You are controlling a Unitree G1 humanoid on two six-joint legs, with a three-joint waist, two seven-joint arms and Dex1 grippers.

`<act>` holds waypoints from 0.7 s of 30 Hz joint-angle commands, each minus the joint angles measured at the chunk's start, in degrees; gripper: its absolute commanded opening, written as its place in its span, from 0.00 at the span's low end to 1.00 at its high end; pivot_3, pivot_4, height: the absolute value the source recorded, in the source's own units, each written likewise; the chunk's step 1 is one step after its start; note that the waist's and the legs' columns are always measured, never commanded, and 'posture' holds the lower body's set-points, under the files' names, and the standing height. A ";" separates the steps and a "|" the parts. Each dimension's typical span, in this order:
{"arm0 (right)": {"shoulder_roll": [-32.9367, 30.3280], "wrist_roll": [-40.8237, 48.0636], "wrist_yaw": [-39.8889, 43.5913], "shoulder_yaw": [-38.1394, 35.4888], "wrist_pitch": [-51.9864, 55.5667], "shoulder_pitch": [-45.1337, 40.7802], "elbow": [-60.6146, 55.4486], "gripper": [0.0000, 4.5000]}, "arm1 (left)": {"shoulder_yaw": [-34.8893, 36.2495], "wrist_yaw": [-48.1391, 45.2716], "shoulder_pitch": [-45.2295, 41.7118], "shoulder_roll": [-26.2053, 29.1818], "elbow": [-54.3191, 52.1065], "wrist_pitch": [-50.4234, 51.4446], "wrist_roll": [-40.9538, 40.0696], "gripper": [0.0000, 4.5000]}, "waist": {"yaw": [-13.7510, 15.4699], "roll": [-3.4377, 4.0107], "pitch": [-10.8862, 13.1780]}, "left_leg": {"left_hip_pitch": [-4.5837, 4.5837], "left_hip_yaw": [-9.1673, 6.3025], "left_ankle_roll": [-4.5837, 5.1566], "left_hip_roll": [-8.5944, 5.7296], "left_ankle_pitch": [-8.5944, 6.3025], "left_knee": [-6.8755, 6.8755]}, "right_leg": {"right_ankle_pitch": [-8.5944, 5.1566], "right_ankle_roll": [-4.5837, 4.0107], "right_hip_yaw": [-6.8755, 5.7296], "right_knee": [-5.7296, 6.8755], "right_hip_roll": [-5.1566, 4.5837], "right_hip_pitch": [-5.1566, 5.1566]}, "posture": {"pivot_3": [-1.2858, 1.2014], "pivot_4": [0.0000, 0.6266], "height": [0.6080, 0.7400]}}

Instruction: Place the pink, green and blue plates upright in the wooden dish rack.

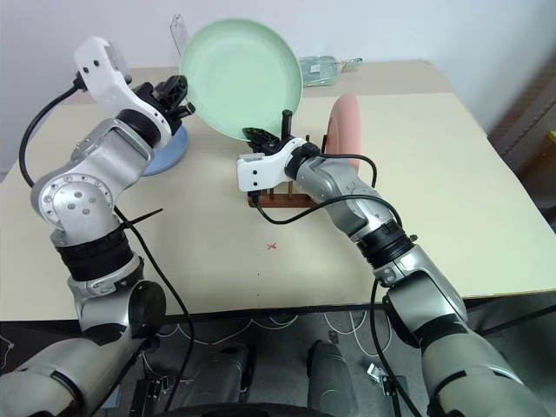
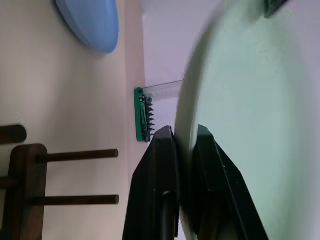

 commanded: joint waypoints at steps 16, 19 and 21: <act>9.33 59.88 13.59 -25.60 38.31 13.13 -41.49 0.01 | -1.52 -23.58 17.94 20.15 4.34 -22.48 13.13 0.88 | 0.32 0.01 0.01 | 0.01 -0.10 0.26 0.02 -0.15 -0.04 | 0.04 -0.08 -0.02 0.01 0.04 0.03 | 0.52 0.24 1.00; 12.92 71.33 6.22 -31.69 49.58 16.91 -46.79 0.01 | -8.11 -36.90 27.91 22.96 -1.78 -26.19 13.20 0.88 | 0.02 0.08 -0.02 | 0.05 -0.09 0.30 0.07 -0.17 -0.14 | 0.07 -0.17 -0.03 0.04 0.05 0.01 | 0.52 0.24 1.00; 14.27 75.69 2.63 -34.06 53.89 17.87 -47.61 0.01 | -9.38 -41.43 31.57 23.18 -4.56 -25.83 10.64 0.88 | -0.13 0.16 0.02 | 0.07 -0.04 0.30 0.07 -0.17 -0.18 | 0.07 -0.18 0.01 0.04 0.04 -0.03 | 0.52 0.24 1.00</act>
